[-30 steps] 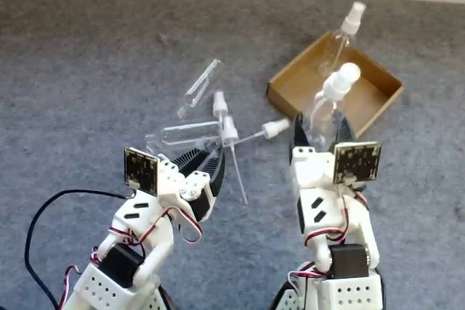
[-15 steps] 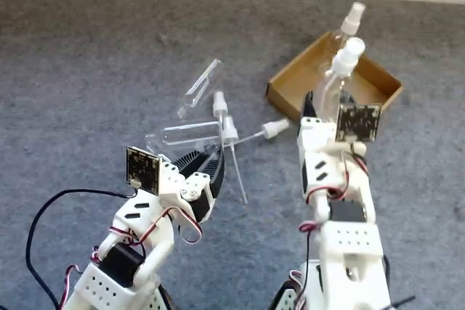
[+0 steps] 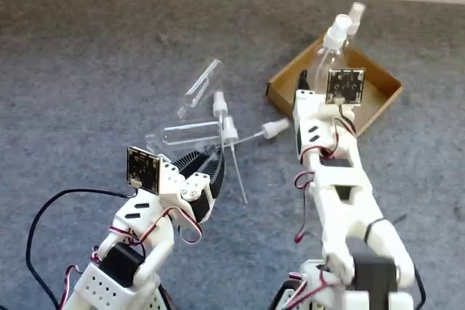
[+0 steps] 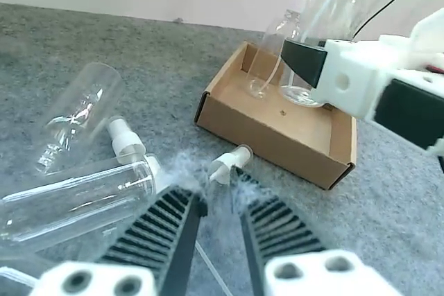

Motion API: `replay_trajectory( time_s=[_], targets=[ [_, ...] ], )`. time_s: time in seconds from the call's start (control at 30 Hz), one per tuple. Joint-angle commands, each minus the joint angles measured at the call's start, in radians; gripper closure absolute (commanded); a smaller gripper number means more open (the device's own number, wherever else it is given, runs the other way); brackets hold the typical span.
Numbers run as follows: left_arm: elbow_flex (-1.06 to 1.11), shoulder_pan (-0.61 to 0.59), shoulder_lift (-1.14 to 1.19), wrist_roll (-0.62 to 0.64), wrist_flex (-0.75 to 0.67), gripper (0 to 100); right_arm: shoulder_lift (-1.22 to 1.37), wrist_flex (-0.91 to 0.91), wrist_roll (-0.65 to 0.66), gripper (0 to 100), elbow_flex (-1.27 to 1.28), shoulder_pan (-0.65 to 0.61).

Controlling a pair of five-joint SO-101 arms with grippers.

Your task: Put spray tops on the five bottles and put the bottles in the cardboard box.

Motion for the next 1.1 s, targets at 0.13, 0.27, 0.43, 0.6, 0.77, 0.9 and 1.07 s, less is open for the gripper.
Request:
replay_trajectory(
  time_s=[0.13,0.27,0.43,0.6,0.77,0.9,1.07],
  targets=[
    [0.021,-0.013,-0.005,0.003,0.017,99,0.232,-0.202,0.009,87.0,-0.159,0.013],
    [0.021,-0.013,-0.005,0.003,0.017,99,0.335,-0.202,0.003,87.0,-0.262,0.016],
    [0.021,-0.013,-0.005,0.003,0.017,99,0.421,-0.202,0.002,87.0,-0.332,0.013],
    [0.021,-0.013,-0.005,0.003,0.017,99,0.499,-0.203,0.002,87.0,-0.39,0.013],
    [0.021,-0.013,-0.005,0.003,0.017,99,0.573,-0.203,0.002,87.0,-0.443,0.013],
    [0.021,-0.013,-0.005,0.003,0.017,99,0.631,-0.203,0.002,87.1,-0.493,0.013],
    [0.021,-0.013,-0.005,0.003,0.017,99,0.697,-0.203,0.002,87.1,-0.538,0.013]
  ],
)
